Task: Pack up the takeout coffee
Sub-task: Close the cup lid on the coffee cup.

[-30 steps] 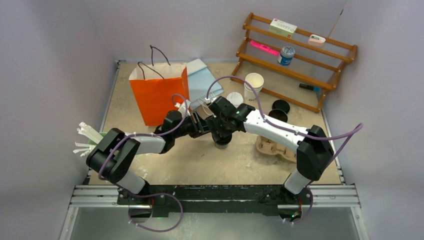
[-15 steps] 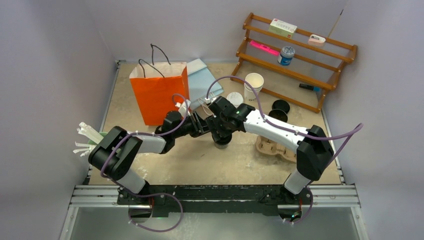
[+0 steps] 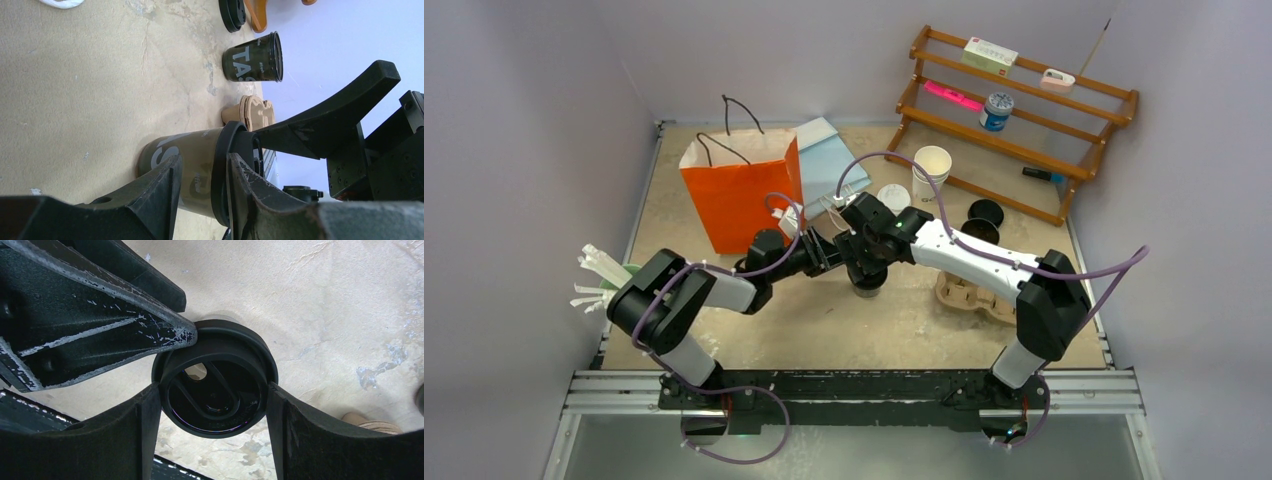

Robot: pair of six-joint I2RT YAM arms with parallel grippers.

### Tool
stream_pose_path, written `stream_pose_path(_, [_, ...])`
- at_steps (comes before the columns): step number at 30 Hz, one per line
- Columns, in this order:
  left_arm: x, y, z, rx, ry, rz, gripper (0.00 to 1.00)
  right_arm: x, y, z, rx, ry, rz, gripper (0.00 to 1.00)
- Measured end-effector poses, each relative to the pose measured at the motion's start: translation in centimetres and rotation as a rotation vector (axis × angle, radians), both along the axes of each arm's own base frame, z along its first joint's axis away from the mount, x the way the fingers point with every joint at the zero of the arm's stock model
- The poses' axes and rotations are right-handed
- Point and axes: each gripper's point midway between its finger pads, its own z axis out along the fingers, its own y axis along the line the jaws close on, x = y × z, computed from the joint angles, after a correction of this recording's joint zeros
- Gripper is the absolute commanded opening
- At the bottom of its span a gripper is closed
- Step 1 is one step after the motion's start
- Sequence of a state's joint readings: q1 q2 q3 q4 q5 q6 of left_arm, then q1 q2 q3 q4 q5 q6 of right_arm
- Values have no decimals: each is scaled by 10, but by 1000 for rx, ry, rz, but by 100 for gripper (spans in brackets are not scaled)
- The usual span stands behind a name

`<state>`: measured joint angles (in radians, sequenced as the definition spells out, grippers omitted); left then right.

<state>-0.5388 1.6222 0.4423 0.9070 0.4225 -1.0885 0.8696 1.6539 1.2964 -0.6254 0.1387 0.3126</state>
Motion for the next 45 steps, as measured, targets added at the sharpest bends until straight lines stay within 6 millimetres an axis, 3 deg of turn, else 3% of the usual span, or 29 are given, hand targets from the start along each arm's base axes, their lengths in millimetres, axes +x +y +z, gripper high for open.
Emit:
stream_pose_path(29, [4, 2, -11, 150, 96, -2, 38, 4, 0, 0, 10, -11, -7, 47])
stream_pose_path(45, [4, 2, 3, 279, 16, 25, 41, 0, -1, -1, 19, -22, 3, 46])
